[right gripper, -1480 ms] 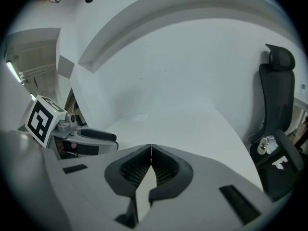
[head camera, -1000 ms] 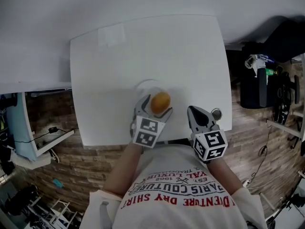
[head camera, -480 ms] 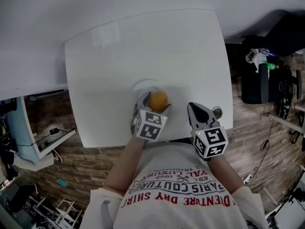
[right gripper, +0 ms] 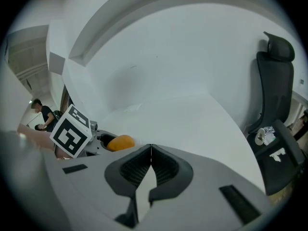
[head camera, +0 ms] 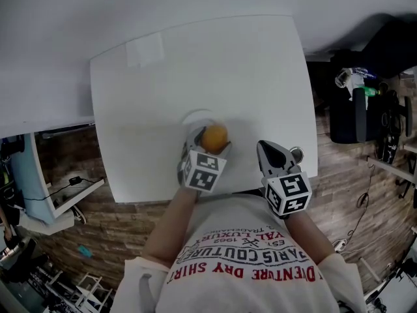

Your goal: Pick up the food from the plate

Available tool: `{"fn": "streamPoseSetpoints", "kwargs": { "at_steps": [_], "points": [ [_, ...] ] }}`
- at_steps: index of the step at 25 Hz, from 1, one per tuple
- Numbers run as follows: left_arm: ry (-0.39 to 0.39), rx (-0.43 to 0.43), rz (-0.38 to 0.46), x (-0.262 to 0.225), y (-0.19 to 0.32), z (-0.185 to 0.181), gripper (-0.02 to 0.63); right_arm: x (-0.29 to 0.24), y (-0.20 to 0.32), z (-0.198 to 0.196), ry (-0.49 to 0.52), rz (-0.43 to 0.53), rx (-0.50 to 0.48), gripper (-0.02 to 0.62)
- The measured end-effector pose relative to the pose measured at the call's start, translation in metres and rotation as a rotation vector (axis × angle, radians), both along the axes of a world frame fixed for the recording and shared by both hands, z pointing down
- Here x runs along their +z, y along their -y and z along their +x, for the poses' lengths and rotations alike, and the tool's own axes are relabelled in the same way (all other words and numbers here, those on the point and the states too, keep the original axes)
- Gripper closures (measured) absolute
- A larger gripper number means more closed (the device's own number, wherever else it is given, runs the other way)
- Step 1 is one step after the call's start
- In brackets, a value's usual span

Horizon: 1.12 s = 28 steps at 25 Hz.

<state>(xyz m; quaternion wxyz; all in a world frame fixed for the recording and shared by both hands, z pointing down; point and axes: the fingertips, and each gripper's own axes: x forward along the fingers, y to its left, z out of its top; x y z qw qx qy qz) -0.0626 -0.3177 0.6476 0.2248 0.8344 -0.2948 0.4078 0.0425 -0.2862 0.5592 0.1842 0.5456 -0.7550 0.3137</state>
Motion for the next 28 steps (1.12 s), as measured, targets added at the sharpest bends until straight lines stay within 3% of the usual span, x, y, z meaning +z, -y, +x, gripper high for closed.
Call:
{"fn": "streamPoseSetpoints", "kwargs": {
  "at_steps": [14,20,28],
  "points": [
    [-0.153,-0.119,0.31,-0.125,0.032,0.001,0.241,-0.053,0.016,-0.005,-0.007,0.153,-0.018,0.583],
    [-0.235,-0.204,0.507,-0.189,0.044,-0.019,0.241,-0.092,0.033,-0.01,-0.012,0.272,-0.025,0.581],
    [-0.282,-0.302,0.677,-0.255,0.037,-0.058,0.241,-0.136,0.037,-0.026,-0.003,0.401,-0.063,0.583]
  ]
}}
